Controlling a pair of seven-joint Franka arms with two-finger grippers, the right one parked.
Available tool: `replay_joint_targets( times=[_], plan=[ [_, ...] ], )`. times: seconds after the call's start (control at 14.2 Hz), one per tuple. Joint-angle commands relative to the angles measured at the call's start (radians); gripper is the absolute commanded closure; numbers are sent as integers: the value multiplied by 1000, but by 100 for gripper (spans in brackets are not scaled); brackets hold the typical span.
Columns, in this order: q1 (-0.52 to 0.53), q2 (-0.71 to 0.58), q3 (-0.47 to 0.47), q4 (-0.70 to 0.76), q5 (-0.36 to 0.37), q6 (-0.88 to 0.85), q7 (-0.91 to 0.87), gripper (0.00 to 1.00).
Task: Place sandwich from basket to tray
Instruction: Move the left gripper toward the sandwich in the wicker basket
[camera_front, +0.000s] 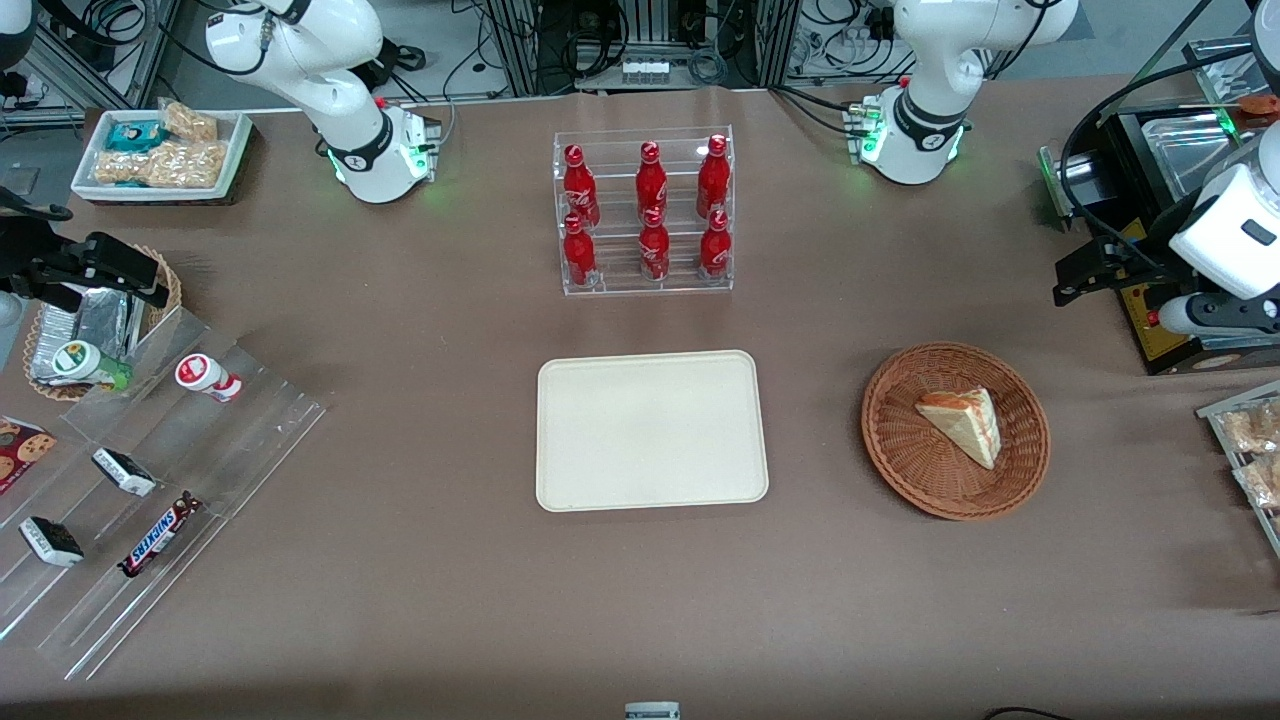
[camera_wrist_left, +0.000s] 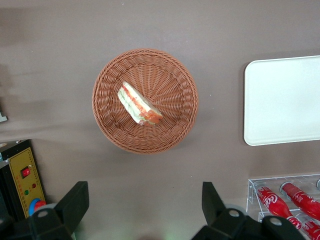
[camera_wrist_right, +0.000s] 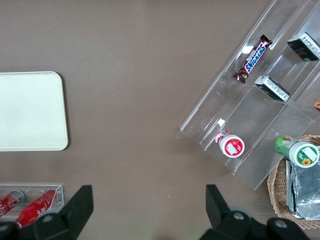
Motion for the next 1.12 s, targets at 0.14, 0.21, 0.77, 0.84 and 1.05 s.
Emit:
replay_joint_targets(
  times=[0.14, 0.21, 0.77, 0.84, 1.05],
  plan=[
    [1, -30, 4, -20, -6, -10, -7, 0],
    [1, -30, 9, -20, -6, -10, -7, 0],
    [1, -3, 9, -23, -6, -14, -10, 0],
    [1, 16, 9, -23, -6, -14, -10, 0],
    [2, 65, 10, -64, 0, 22, -12, 0]
  ],
)
